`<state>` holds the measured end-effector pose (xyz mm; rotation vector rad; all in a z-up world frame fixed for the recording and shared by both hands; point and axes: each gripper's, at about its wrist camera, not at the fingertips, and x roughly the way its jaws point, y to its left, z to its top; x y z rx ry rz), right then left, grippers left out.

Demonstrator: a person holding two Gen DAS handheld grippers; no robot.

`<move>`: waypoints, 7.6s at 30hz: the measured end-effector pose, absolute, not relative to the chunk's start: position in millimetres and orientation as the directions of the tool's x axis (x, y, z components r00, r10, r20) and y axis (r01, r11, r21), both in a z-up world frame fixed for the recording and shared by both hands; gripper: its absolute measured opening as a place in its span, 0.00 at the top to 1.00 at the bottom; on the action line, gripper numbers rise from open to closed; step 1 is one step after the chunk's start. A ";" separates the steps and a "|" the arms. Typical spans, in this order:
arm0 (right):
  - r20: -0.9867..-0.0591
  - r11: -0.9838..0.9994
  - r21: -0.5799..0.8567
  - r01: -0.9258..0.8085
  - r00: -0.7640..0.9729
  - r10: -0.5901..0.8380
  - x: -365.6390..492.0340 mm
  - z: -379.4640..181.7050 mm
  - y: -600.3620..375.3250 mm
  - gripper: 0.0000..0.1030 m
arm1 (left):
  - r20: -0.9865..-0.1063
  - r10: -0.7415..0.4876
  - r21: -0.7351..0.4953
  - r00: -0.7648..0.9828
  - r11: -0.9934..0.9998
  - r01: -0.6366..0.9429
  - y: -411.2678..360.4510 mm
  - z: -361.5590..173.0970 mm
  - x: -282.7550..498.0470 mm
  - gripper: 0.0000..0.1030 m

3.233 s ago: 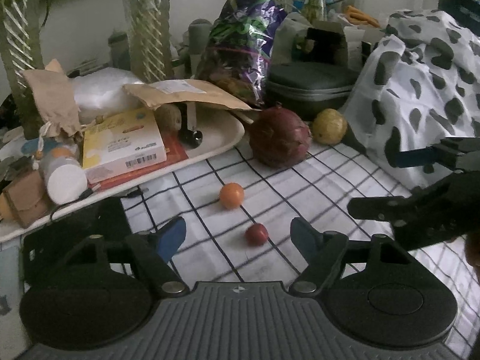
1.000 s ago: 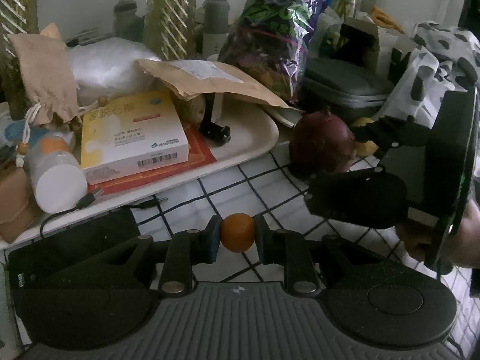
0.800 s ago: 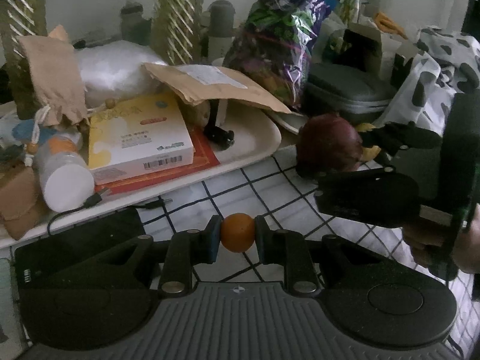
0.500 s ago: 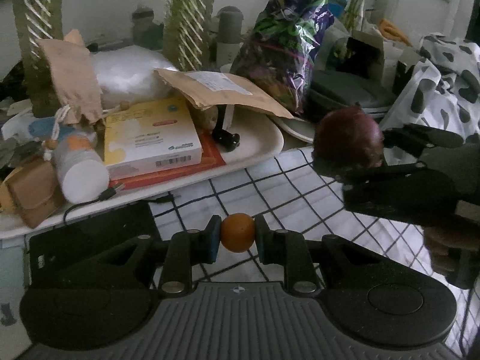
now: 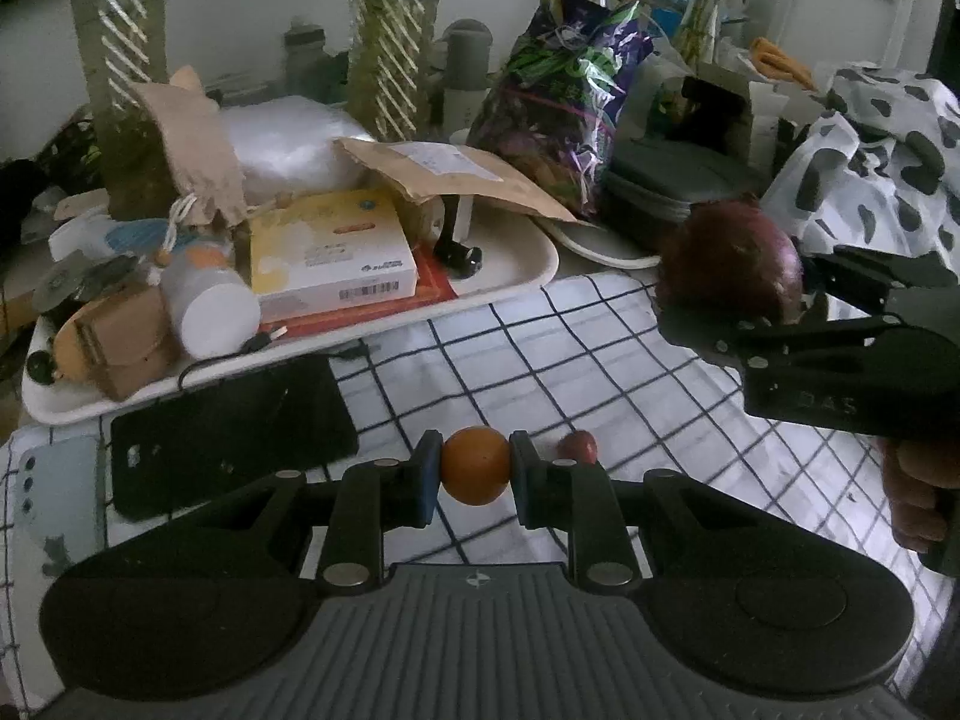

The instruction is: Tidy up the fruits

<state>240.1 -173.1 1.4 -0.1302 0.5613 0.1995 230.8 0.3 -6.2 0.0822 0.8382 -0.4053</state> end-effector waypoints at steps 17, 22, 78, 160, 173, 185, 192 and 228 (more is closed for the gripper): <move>-0.558 0.955 0.036 -0.294 0.787 0.264 156.6 18.9 -167.4 0.31 | -0.721 -0.357 -0.109 0.593 0.905 0.411 16.9 17.0 163.7 0.77; -0.566 0.951 0.046 -0.306 0.776 0.278 136.1 19.4 -162.7 0.31 | -0.717 -0.353 -0.098 0.601 0.905 0.415 20.6 21.3 144.0 0.77; -0.689 0.829 0.351 -0.436 0.480 0.544 87.0 -3.3 -101.4 0.00 | -0.818 -0.341 -0.240 0.463 0.934 0.265 81.5 -18.6 71.4 0.77; -0.813 0.971 -0.063 -0.230 0.577 0.084 -13.9 -12.0 -127.7 0.00 | -0.811 -0.025 0.049 0.585 0.993 0.110 14.5 2.9 -34.8 0.00; -0.813 0.971 -0.063 -0.230 0.577 0.084 -13.8 -12.0 -128.1 0.00 | -0.818 0.002 0.064 0.575 0.994 0.087 15.4 1.3 -32.6 0.00; -0.813 0.972 -0.060 -0.226 0.576 0.083 -12.6 -12.1 -130.0 0.00 | -0.827 0.021 0.083 0.561 0.993 0.087 14.4 -1.8 -31.2 0.00; -0.813 0.972 -0.061 -0.226 0.576 0.083 -12.7 -12.3 -129.7 0.00 | -0.830 0.024 0.088 0.558 0.992 0.089 14.2 -2.5 -31.0 0.00; -0.814 0.972 -0.061 -0.225 0.575 0.082 -12.5 -12.3 -128.7 0.00 | -0.832 0.025 0.086 0.555 0.993 0.085 16.8 -3.0 -31.1 0.00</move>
